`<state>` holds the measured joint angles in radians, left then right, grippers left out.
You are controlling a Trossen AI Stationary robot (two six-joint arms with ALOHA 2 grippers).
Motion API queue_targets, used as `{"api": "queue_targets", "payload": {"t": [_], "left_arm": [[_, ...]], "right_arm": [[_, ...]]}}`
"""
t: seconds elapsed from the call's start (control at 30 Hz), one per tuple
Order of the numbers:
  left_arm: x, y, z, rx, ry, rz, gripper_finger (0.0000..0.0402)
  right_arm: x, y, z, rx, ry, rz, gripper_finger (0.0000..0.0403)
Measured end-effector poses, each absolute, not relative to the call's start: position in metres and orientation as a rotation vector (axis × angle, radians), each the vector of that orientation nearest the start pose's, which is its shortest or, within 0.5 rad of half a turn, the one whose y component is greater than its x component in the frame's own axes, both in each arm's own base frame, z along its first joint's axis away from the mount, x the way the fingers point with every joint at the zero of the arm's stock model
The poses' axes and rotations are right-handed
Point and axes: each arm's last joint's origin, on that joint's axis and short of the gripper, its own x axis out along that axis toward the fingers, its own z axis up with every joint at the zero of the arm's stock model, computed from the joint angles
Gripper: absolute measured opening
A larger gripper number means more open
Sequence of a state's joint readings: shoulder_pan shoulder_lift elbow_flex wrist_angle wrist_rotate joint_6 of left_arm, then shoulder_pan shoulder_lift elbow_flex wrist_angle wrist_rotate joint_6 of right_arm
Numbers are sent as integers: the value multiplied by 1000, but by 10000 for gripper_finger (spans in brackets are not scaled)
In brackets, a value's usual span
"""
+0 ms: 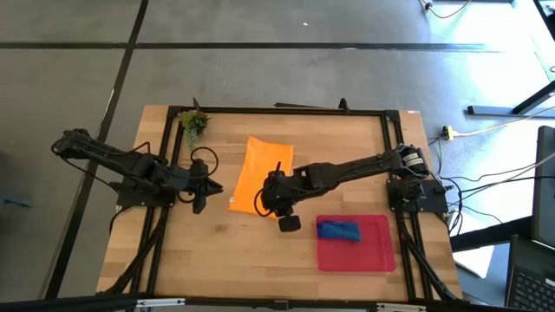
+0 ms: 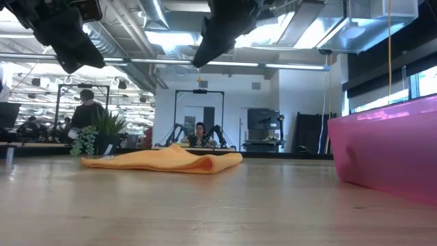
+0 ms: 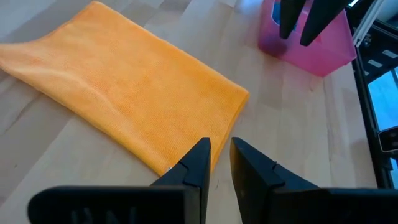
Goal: Roll microfiber towels into tight, uniform cylinder then place into a basket
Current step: Fold the orange microfiber towel
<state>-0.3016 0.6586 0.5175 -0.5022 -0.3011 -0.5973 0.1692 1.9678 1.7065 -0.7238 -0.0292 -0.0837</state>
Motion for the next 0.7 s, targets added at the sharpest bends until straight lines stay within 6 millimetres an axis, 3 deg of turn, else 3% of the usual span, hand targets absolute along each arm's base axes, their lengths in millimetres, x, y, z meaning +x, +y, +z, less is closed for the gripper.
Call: {"api": "queue_targets", "payload": {"t": [0.17,0.33,0.7], "left_arm": [[135,-33,233,-381,592,180,53],[134,-33,232,-377,600,182,53],[132,-32,230,-365,629,191,53]], "right_arm": [[422,74,257,-152,970,229,156],[418,81,233,-232,965,312,188],[411,81,176,-259,819,322,193]]}}
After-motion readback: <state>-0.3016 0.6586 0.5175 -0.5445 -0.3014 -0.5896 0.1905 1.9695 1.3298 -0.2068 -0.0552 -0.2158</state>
